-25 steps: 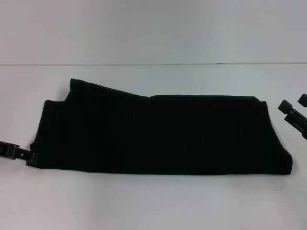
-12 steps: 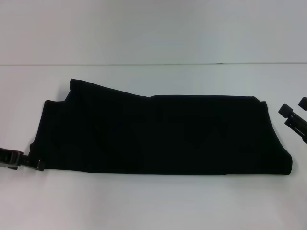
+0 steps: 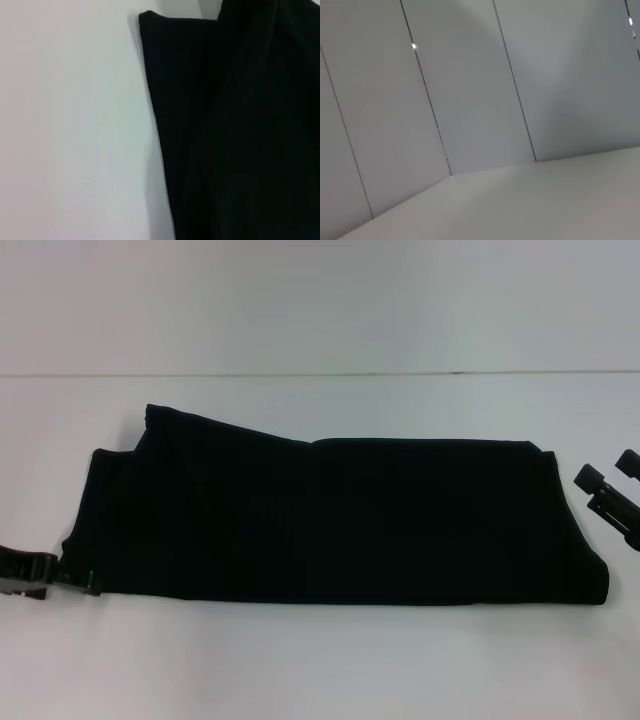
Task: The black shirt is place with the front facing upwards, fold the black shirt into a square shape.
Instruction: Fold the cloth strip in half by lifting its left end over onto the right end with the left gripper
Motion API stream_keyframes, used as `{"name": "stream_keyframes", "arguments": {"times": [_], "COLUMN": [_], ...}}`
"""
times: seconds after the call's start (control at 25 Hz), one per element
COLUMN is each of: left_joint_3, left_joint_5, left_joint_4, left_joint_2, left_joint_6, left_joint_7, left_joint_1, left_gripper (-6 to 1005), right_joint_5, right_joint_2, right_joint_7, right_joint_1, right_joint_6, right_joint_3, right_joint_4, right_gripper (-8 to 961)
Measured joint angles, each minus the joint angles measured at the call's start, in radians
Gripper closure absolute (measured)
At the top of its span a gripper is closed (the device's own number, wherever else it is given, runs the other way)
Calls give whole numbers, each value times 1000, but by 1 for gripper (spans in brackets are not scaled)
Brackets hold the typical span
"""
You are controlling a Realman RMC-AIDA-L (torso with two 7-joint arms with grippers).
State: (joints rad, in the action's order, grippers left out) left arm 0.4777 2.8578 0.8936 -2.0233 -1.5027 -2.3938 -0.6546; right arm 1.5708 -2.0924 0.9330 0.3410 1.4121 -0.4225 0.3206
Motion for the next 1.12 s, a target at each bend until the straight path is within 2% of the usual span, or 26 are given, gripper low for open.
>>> {"name": "stream_keyframes", "arguments": {"times": [0.6,1.12], "left_joint_3": [-1,8], "left_joint_5": [-2,-4], "left_joint_4": [-29,-94], "left_joint_2": [0,14], "left_joint_6": [47,85], "left_joint_7": [-62,-77], "left_joint_1": [-13,-52], "left_gripper": [109,111], "right_joint_5": [0,0], "right_joint_2": [0,0], "right_joint_7": [-13,-27], "right_joint_1": [-13,-13], "right_joint_6": [19,19], "right_joint_3": [-1,1], "right_joint_4": [0,-8], "right_gripper": [196,196]}}
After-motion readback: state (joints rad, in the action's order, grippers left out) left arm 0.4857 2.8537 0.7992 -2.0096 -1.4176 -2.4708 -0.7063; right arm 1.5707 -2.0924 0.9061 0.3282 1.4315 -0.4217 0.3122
